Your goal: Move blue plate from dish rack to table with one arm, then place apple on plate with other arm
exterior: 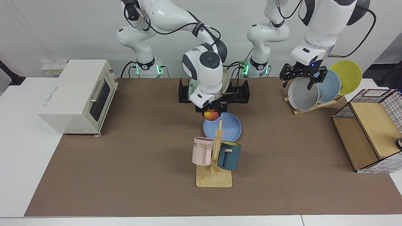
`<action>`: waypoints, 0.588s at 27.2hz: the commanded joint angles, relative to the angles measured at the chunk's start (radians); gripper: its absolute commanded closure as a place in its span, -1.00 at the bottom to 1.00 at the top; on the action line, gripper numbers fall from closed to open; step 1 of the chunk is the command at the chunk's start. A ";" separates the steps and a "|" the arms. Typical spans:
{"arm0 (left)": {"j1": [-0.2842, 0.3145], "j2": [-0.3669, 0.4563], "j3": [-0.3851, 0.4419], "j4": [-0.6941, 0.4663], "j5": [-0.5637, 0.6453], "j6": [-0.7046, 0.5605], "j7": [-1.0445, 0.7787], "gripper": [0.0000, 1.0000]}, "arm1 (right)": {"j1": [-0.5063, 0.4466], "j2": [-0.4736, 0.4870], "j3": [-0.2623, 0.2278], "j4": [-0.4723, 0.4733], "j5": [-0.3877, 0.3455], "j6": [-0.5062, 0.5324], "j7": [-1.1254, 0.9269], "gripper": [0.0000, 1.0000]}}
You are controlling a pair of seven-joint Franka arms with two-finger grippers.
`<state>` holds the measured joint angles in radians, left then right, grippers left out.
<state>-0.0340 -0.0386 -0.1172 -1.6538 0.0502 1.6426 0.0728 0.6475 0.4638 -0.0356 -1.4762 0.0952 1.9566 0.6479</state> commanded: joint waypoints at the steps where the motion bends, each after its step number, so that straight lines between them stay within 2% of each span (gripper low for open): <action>1: 0.000 -0.006 0.004 0.011 0.002 -0.021 0.010 -1.00 | 0.023 0.098 -0.006 0.123 0.021 -0.024 0.053 1.00; 7: 0.000 -0.006 0.004 0.011 0.002 -0.021 0.010 -1.00 | 0.052 0.148 -0.006 0.129 0.055 0.011 0.055 1.00; 16: 0.000 -0.006 0.004 0.011 0.002 -0.021 0.010 -1.00 | 0.073 0.167 -0.006 0.082 0.057 0.031 0.049 1.00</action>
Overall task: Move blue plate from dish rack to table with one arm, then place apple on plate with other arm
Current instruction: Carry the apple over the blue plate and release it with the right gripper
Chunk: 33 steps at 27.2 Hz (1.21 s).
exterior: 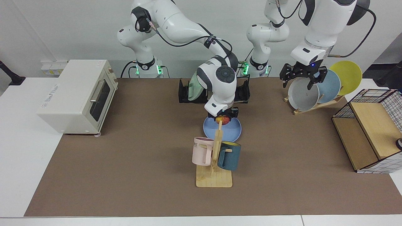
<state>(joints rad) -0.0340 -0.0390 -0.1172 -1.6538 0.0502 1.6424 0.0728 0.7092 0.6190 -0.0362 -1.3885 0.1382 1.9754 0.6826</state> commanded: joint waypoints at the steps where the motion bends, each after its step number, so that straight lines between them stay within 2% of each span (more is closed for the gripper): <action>1: 0.000 -0.006 0.004 0.011 0.002 -0.021 0.010 -1.00 | 0.016 0.013 -0.005 -0.010 0.012 0.020 0.011 1.00; 4: 0.000 -0.006 0.004 0.011 0.002 -0.021 0.010 -1.00 | 0.026 0.014 -0.005 -0.046 0.018 0.078 0.008 0.96; 5: 0.000 -0.006 0.004 0.011 0.002 -0.021 0.010 -1.00 | 0.027 0.013 -0.005 -0.062 0.018 0.092 0.008 0.53; 7: 0.000 -0.006 0.004 0.011 0.002 -0.021 0.010 -1.00 | 0.027 0.011 -0.005 -0.066 0.005 0.089 0.000 -0.99; 9: 0.000 -0.007 0.004 0.011 0.002 -0.021 0.010 -1.00 | 0.030 0.007 -0.007 -0.060 -0.026 0.065 -0.027 -1.00; 11: 0.000 -0.006 0.004 0.011 0.002 -0.021 0.010 -1.00 | 0.016 0.002 -0.007 -0.055 -0.025 0.025 -0.037 -1.00; 15: 0.000 -0.007 0.004 0.011 0.002 -0.021 0.010 -1.00 | -0.013 -0.004 -0.005 0.016 -0.022 -0.043 -0.040 -1.00; 22: 0.000 -0.007 0.004 0.011 0.002 -0.021 0.010 -1.00 | -0.043 -0.050 -0.007 0.025 -0.023 -0.041 -0.058 -1.00; 25: 0.000 -0.007 0.004 0.011 0.002 -0.021 0.010 -1.00 | -0.048 -0.082 -0.025 0.031 -0.032 -0.041 -0.101 -1.00; 33: 0.000 -0.007 0.004 0.011 0.002 -0.023 0.010 -1.00 | -0.189 -0.171 -0.031 0.013 -0.035 -0.047 -0.348 -1.00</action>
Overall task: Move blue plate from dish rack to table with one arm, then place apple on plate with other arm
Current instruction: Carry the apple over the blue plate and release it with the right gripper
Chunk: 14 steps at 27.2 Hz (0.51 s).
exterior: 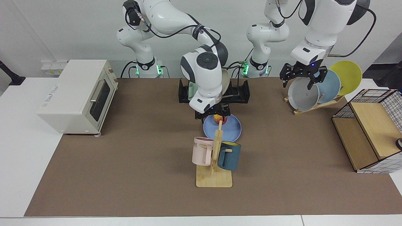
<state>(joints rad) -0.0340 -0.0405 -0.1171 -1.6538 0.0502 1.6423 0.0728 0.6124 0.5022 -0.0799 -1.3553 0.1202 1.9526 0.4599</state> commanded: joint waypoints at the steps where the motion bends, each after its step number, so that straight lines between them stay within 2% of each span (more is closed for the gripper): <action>1: 0.000 -0.006 0.004 0.011 0.002 -0.021 0.010 -1.00 | -0.111 -0.063 0.011 -0.027 -0.016 -0.024 -0.136 -1.00; 5: 0.000 -0.006 0.004 0.011 0.002 -0.021 0.010 -1.00 | -0.207 -0.094 0.012 -0.051 -0.019 -0.026 -0.223 -1.00; 14: 0.000 -0.006 0.004 0.011 0.002 -0.021 0.010 -1.00 | -0.353 -0.131 0.002 -0.088 -0.053 -0.017 -0.432 -1.00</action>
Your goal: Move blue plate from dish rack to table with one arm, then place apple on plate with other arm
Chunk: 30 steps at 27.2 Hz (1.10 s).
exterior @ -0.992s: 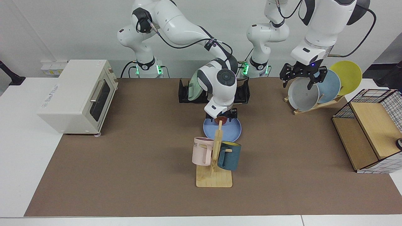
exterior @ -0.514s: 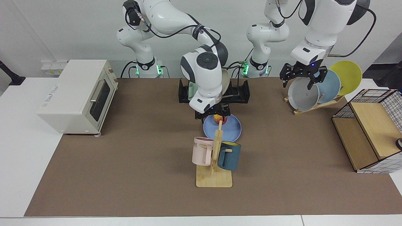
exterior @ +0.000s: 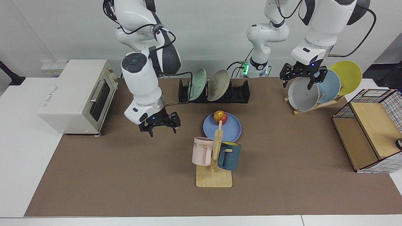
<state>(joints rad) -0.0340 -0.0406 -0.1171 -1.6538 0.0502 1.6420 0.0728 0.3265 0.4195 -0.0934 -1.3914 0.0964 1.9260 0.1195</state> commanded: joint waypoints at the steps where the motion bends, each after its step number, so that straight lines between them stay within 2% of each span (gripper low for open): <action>1: 0.000 -0.005 0.004 0.011 0.002 -0.021 0.010 -1.00 | -0.078 -0.057 0.015 -0.055 -0.029 0.010 -0.104 -1.00; 5: 0.000 -0.005 0.004 0.011 0.002 -0.021 0.010 -1.00 | -0.109 -0.116 0.012 -0.090 -0.043 0.001 -0.112 -1.00; 10: 0.000 -0.005 0.004 0.011 0.002 -0.022 0.010 -1.00 | -0.122 -0.263 0.012 -0.240 -0.072 0.004 -0.100 -1.00; 13: 0.000 -0.005 0.004 0.011 0.002 -0.021 0.010 -1.00 | -0.132 -0.330 0.012 -0.290 -0.072 0.001 -0.097 -1.00; 15: 0.000 -0.005 0.004 0.011 0.002 -0.021 0.010 -1.00 | -0.133 -0.352 0.012 -0.291 -0.072 -0.011 -0.092 -1.00; 20: 0.000 -0.005 0.004 0.011 0.002 -0.021 0.010 -1.00 | -0.145 -0.412 0.015 -0.290 -0.072 -0.123 -0.029 -1.00; 30: 0.000 -0.005 0.004 0.011 0.002 -0.022 0.010 -1.00 | -0.149 -0.407 0.015 -0.279 -0.072 -0.133 -0.014 -1.00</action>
<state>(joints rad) -0.0340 -0.0407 -0.1171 -1.6538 0.0502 1.6417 0.0728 0.1985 0.0163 -0.0958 -1.6512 0.0381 1.7942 0.0798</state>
